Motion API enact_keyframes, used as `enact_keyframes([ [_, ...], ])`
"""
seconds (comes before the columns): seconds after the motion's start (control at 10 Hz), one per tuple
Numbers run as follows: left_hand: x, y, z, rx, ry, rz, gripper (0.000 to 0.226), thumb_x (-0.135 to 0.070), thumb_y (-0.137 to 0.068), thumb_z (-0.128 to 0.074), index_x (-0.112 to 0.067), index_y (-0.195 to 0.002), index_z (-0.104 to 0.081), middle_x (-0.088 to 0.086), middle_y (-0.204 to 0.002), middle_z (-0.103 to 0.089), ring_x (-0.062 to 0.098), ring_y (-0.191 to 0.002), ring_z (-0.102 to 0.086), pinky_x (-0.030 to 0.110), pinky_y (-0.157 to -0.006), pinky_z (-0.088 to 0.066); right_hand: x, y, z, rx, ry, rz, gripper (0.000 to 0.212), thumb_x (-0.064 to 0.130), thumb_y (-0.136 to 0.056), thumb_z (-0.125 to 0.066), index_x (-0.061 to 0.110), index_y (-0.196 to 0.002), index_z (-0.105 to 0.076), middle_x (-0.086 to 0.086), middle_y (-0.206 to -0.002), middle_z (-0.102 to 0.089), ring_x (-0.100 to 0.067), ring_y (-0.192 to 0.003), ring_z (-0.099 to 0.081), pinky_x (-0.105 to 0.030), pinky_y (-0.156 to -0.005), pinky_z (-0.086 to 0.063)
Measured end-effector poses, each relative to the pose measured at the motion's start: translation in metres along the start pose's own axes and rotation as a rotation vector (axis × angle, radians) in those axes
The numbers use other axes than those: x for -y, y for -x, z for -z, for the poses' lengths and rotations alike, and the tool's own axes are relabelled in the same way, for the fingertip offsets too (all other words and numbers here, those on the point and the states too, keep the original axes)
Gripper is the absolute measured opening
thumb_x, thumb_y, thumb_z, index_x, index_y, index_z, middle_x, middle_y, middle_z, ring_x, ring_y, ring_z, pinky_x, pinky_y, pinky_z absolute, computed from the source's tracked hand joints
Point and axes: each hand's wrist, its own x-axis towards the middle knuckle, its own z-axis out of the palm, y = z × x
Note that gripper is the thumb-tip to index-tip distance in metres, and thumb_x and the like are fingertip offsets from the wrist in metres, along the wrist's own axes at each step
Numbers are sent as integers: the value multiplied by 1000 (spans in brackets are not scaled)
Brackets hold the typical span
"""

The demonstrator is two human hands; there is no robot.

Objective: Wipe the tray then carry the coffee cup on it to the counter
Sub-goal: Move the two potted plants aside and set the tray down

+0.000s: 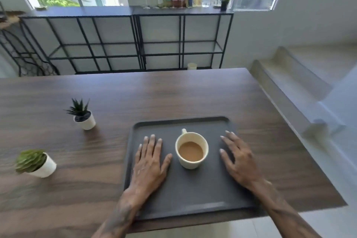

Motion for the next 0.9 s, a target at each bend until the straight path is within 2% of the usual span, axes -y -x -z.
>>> enact_keyframes([
  [0.1,-1,-17,-4,-13,-69,39,80,-65,-90,-16,-20,-155,-29,6,-165,-18,23,-154,-9,38,-122,-1,-3,-27,-19,80,178,60,54,40,-93,-39,10,-133,-58,-11,-145,-52,-26,-136,-48,-34,-115,-23],
  [0.2,-2,-31,-1,28,-72,71,81,-66,-89,-12,-22,-156,-23,3,-167,-12,20,-154,-4,39,-124,-1,-2,-46,-22,105,207,60,58,41,-93,-31,8,-135,-57,-12,-146,-51,-27,-137,-47,-33,-116,-18],
  [0.3,1,-53,1,70,-67,96,83,-67,-87,-9,-24,-157,-18,1,-167,-7,18,-154,0,39,-124,0,-4,-67,-28,175,221,45,69,46,-91,-18,11,-144,-45,-8,-155,-38,-22,-146,-31,-30,-122,-10],
  [0.5,2,-70,2,90,-81,100,75,-62,-92,-17,-25,-157,-17,-1,-168,-6,15,-154,2,37,-124,1,-4,-82,-34,203,197,26,74,46,-89,-10,10,-148,-38,-7,-160,-28,-20,-149,-22,-33,-123,-10],
  [0.9,6,-82,1,92,-78,87,74,-62,-93,-19,-26,-157,-17,-3,-167,-5,14,-154,3,37,-124,2,-4,-91,-37,200,204,9,75,45,-89,-7,10,-148,-37,-7,-159,-30,-19,-149,-24,-34,-124,-12],
])
